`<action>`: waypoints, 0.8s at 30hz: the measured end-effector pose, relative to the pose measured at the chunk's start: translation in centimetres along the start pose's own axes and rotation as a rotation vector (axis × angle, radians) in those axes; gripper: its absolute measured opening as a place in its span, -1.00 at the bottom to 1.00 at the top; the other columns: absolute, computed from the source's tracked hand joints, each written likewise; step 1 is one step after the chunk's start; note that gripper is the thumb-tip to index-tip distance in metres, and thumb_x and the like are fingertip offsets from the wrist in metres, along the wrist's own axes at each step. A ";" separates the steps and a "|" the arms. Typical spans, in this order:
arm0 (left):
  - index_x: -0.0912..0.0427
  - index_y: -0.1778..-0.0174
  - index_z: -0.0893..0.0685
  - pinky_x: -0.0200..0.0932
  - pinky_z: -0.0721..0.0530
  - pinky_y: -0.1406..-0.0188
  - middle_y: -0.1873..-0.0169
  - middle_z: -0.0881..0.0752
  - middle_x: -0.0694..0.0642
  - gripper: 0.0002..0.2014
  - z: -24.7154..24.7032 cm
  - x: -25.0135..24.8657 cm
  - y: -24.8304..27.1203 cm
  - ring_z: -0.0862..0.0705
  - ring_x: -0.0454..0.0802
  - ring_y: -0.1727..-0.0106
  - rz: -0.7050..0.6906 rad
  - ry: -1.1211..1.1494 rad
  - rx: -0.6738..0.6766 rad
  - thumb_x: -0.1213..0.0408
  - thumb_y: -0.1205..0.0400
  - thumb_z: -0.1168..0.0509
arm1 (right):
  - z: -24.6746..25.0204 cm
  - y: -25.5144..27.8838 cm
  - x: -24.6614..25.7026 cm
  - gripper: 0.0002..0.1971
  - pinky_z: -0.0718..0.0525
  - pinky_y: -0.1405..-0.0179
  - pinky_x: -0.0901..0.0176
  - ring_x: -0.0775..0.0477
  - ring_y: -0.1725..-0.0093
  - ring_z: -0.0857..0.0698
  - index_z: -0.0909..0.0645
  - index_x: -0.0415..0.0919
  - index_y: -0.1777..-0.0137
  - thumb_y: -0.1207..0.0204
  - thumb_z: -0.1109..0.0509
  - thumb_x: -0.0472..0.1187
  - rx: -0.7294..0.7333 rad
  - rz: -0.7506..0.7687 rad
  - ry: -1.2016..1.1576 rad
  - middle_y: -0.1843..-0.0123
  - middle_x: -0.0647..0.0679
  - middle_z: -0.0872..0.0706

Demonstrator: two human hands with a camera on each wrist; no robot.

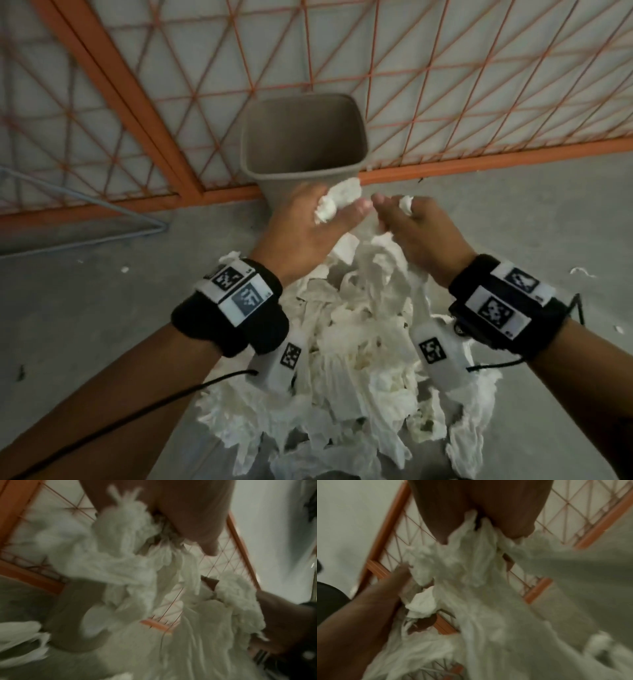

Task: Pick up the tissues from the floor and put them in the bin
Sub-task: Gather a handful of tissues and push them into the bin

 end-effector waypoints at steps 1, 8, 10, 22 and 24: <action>0.02 0.13 -0.65 -0.06 -0.65 -0.06 0.06 -0.69 0.04 -0.58 1.0 -0.9 -0.7 -0.70 -0.04 0.01 0.029 0.055 0.005 -0.30 -0.54 -0.24 | 0.7 -0.7 2.0 -0.52 -0.44 0.43 0.29 0.21 0.60 -0.46 -0.52 -0.10 0.48 -0.62 -0.22 0.13 -0.031 0.046 -0.041 0.63 0.11 -0.51; -0.15 0.27 -0.52 -0.01 -0.54 0.03 0.06 -0.60 0.09 -0.82 8.0 -6.4 -7.6 -0.57 -0.02 0.07 -0.072 0.093 -0.170 0.22 -0.58 -0.12 | 2.9 -8.5 11.4 -0.50 -0.71 0.11 -0.25 -0.15 0.34 -0.73 -0.57 -0.07 0.47 -0.50 -0.22 0.29 -0.145 0.187 -0.239 0.37 -0.18 -0.75; -0.23 0.17 -0.54 -0.02 -0.65 -0.02 -0.13 -0.63 0.20 -0.79 9.1 -7.1 -9.2 -0.64 0.04 -0.04 -0.119 0.084 -0.214 0.27 -0.54 -0.18 | 2.9 -10.7 12.8 -0.54 -0.73 -0.02 -0.27 -0.25 0.19 -0.80 -0.62 -0.10 0.37 -0.47 -0.25 0.27 -0.136 0.173 -0.318 0.29 -0.19 -0.79; 0.13 -0.18 -0.50 -0.07 -0.56 -0.11 -0.18 -0.56 0.14 -0.74 6.3 -0.7 -13.4 -0.61 0.17 -0.18 -0.075 -0.400 -0.126 0.20 -0.61 -0.30 | -3.0 -16.0 10.9 -0.66 -0.61 -0.31 -0.17 -0.14 -0.11 -0.71 -0.72 -0.23 0.07 -0.51 -0.14 -0.09 0.180 0.128 -0.147 -0.10 -0.23 -0.78; 0.07 -0.19 -0.60 -0.22 -0.48 -0.01 -0.11 -0.65 0.07 -0.73 5.3 1.2 -13.2 -0.64 0.12 -0.21 0.004 -0.484 0.039 0.20 -0.57 -0.33 | -4.4 -15.5 9.5 -0.73 -0.63 -0.29 0.04 0.04 -0.10 -0.71 -0.70 -0.16 -0.09 -0.58 -0.25 -0.06 0.315 0.157 0.057 -0.11 -0.07 -0.79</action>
Point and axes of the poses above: each hand's wrist, its own y-axis away from the middle knuckle, its own z-axis out of the back of the hand, x = y × z, the point moved 8 cm from there along -y, towards the middle knuckle
